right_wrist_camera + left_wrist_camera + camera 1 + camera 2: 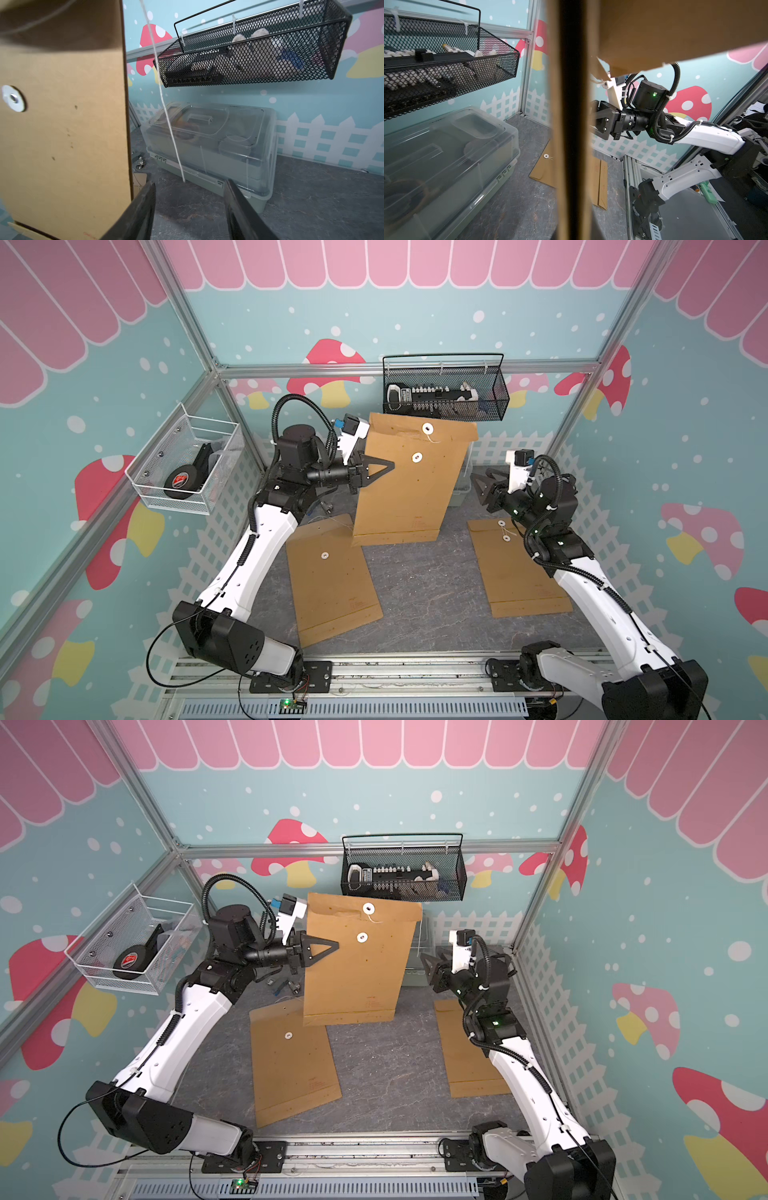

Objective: Close the mouth of the file bag
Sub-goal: Close the file bag.

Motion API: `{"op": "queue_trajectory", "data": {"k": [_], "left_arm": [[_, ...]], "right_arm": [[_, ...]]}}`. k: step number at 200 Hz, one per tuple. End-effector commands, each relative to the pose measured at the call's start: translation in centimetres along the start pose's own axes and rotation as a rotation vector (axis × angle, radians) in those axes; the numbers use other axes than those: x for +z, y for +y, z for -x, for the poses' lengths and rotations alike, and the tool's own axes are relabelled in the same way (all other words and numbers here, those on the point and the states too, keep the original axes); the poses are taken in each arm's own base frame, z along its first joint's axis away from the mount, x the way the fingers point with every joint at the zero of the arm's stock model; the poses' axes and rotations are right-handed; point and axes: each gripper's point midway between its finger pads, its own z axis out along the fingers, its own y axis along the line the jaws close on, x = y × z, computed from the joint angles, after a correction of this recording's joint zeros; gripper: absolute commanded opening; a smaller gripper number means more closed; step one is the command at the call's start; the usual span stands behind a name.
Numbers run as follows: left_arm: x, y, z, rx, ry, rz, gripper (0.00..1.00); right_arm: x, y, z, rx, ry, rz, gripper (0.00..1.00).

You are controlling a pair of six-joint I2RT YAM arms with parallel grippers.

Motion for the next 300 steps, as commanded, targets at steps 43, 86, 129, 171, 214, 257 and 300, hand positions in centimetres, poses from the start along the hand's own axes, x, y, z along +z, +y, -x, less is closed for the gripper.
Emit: {"op": "queue_trajectory", "data": {"k": [43,86,129,171,214,257,300], "left_arm": [[0.5,-2.7,1.5,0.073,-0.005,-0.043,0.0],[0.5,-2.9,1.8,0.076,-0.006,-0.046,0.0],[0.6,-2.9,1.6,0.07,-0.002,-0.051,0.0],[0.6,-2.3,1.3,0.06,0.001,-0.026,0.0],[-0.1,0.4,1.9,0.047,-0.037,0.109,0.0],[-0.7,3.5,2.3,0.005,-0.073,0.223,0.0],[-0.9,4.2,2.4,0.005,-0.085,0.259,0.0]], "right_arm": [[1.6,-1.3,2.6,-0.095,-0.097,-0.084,0.52],[2.0,-1.9,2.7,-0.105,-0.105,-0.111,0.52],[2.5,-2.1,3.5,-0.11,-0.124,-0.117,0.49],[2.9,-2.4,4.4,-0.103,-0.143,-0.135,0.19],[0.7,-2.2,3.5,-0.088,-0.125,-0.153,0.0],[-2.0,-1.1,2.9,-0.103,-0.094,-0.155,0.0],[-3.2,-0.3,1.9,-0.111,-0.05,-0.133,0.0]]}}
